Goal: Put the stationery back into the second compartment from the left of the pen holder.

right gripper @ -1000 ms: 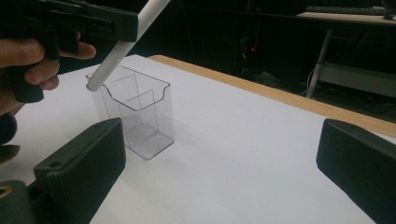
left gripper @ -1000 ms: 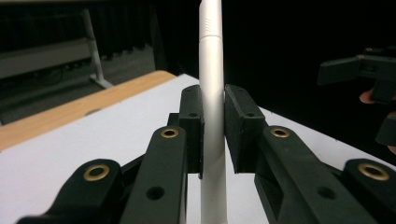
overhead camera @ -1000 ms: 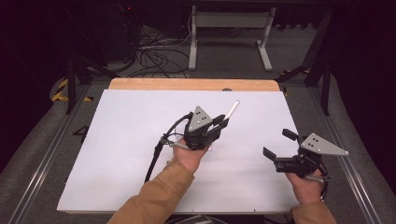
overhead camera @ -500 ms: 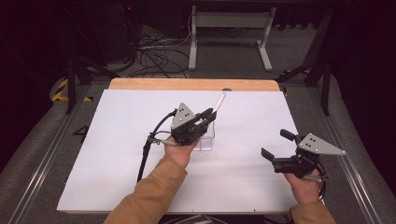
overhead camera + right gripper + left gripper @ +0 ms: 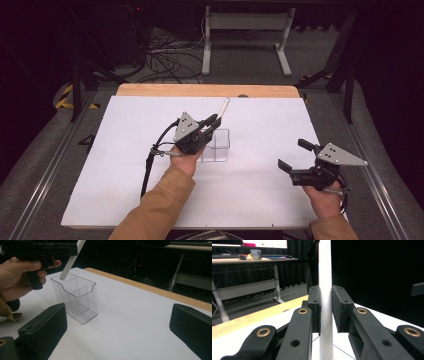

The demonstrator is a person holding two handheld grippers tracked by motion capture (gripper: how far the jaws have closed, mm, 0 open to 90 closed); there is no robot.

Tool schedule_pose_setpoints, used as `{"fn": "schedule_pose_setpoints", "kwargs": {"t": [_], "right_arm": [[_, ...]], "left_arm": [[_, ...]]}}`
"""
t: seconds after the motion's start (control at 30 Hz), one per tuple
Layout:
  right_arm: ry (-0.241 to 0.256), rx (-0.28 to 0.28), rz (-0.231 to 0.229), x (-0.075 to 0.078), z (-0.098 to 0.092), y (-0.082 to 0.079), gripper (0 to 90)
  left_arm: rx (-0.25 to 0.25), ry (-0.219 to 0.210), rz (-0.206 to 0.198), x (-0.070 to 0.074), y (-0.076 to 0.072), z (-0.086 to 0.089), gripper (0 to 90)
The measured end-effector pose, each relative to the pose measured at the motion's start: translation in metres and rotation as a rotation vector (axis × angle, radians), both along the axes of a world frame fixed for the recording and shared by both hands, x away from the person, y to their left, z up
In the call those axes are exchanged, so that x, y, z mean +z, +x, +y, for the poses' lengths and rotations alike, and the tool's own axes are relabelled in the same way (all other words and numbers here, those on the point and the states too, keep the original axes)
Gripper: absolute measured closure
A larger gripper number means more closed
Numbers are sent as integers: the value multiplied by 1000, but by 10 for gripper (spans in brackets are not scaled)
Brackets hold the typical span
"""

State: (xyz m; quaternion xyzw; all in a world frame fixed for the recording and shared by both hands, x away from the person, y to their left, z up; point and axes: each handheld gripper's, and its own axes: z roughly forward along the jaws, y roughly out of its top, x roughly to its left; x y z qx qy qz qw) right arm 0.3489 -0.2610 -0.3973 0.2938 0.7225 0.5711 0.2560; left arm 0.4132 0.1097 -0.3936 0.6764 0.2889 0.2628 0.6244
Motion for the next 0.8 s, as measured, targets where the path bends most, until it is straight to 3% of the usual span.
{"fn": "schedule_pose_setpoints", "kwargs": {"t": [0.13,0.3,0.6,0.8], "right_arm": [[0,3,0,0,0,0,21],[-1,6,3,0,0,-1,21],[-5,14,-2,0,2,0,21],[-12,23,-2,0,6,2,21]], "left_arm": [[21,12,26,-3,2,1,785],[42,23,30,-7,5,2,784],[30,30,81,-12,2,3,781],[52,85,107,-15,-2,7,780]]}}
